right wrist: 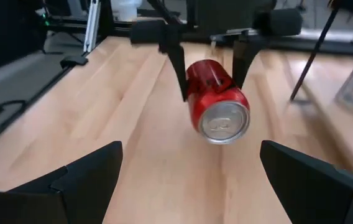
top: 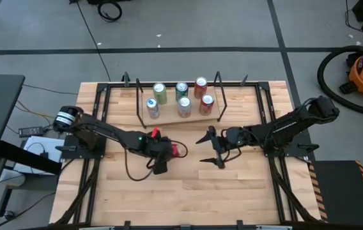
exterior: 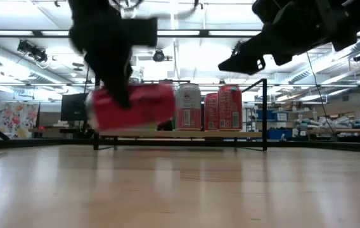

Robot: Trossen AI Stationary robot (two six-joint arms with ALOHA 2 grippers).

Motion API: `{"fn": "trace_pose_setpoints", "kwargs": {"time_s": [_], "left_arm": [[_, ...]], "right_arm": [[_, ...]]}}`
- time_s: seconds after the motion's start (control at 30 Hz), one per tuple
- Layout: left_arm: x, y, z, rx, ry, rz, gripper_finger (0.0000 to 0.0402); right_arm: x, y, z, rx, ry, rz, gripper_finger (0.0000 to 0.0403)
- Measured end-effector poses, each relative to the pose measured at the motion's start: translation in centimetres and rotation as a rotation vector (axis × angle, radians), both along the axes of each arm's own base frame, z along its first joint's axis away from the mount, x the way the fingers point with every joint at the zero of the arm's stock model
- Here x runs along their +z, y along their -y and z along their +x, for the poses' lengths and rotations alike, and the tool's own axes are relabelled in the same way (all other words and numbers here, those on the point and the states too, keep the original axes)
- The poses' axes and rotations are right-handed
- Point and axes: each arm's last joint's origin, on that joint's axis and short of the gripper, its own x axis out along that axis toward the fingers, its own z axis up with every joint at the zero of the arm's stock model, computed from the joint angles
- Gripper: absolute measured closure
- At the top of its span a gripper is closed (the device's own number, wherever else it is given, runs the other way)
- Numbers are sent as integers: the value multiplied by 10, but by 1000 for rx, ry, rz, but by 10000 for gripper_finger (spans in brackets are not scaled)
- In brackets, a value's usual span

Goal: Place canned beverage on shelf
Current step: Put the red-black soda can on the shelf

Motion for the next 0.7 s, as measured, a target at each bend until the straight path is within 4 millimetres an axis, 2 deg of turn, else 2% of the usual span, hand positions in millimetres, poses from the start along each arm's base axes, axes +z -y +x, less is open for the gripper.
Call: {"fn": "trace_pose_setpoints", "kwargs": {"time_s": [0.17,0.3,0.4,0.5,0.6,0.7], "left_arm": [[26,1,7,-93,208,24,106],[32,1,19,-222,393,29,99],[19,-9,22,-281,508,-30,98],[2,-28,20,-296,596,-88,97],[-7,-46,16,-322,696,-152,97],[-12,-61,13,-362,792,-201,96]], "right_arm": [[4,-6,-1,6,34,-120,11],[17,-14,-4,-7,-4,-176,11],[28,-20,-9,-9,-49,-217,11],[36,-25,-14,-8,-51,-251,11],[36,-27,-14,15,-44,-299,11],[37,-21,-8,-33,-10,-320,11]]}}
